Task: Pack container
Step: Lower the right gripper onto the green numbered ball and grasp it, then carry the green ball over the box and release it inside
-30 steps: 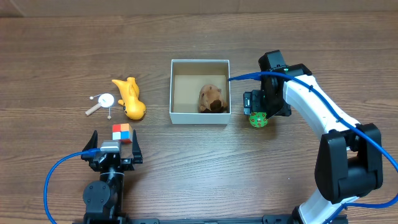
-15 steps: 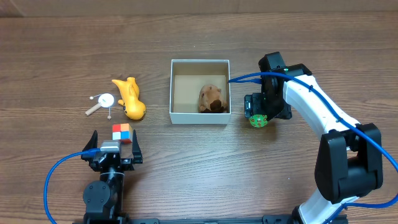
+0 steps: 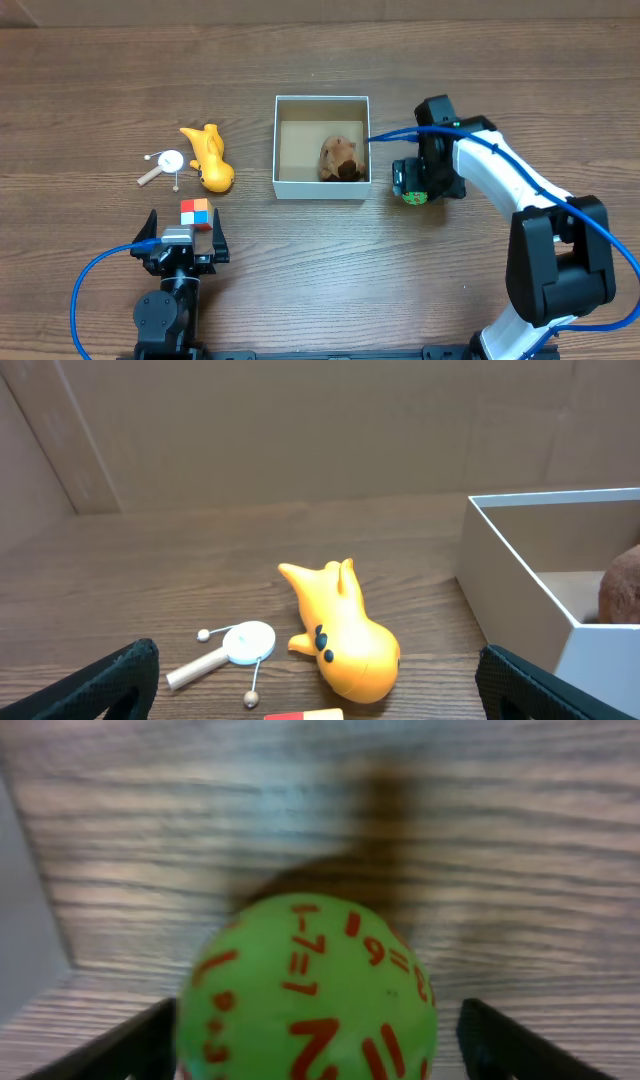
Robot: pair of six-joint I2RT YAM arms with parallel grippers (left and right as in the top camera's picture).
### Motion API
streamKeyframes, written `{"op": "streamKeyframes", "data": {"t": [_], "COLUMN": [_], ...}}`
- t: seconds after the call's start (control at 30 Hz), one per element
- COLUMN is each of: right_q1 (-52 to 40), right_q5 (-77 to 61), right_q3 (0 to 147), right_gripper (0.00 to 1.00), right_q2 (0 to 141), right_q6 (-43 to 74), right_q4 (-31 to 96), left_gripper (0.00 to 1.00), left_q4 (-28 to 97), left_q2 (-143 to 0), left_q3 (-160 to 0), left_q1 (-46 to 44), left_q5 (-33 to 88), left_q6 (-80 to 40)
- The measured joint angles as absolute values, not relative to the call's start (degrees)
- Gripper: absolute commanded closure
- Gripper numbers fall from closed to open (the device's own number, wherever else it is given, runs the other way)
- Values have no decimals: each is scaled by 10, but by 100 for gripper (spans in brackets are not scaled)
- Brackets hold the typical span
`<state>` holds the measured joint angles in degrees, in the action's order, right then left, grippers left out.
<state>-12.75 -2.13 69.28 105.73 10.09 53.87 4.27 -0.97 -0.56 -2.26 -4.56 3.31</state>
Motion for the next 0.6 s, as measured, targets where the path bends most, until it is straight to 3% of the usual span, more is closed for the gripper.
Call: {"op": "streamKeyframes", "data": {"t": [0.03, 0.1, 0.13, 0.23, 0.43, 0.6], "right_q1": [-127, -128, -128, -128, -128, -128], "right_q5": [-21, -22, -22, -22, -21, -22], "right_q3": [688, 687, 687, 687, 728, 853], "right_gripper": [46, 59, 70, 87, 87, 87], "right_q2": [1057, 1057, 1057, 1057, 1057, 1057], "right_q6": [102, 99, 100, 101, 95, 89], "right_q4": [535, 532, 531, 529, 569, 641], "left_gripper": [0, 0, 0, 0, 0, 0], "left_q4": [43, 43, 43, 43, 43, 42], "left_q2": [-10, -10, -10, -10, -10, -10], "left_q3": [-6, -6, -6, -6, -6, -6], "left_q1": [-23, -23, -23, -23, -23, -23], "left_q5": [-45, -46, -45, -46, -46, -46], "left_q6": [33, 33, 33, 33, 33, 33]}}
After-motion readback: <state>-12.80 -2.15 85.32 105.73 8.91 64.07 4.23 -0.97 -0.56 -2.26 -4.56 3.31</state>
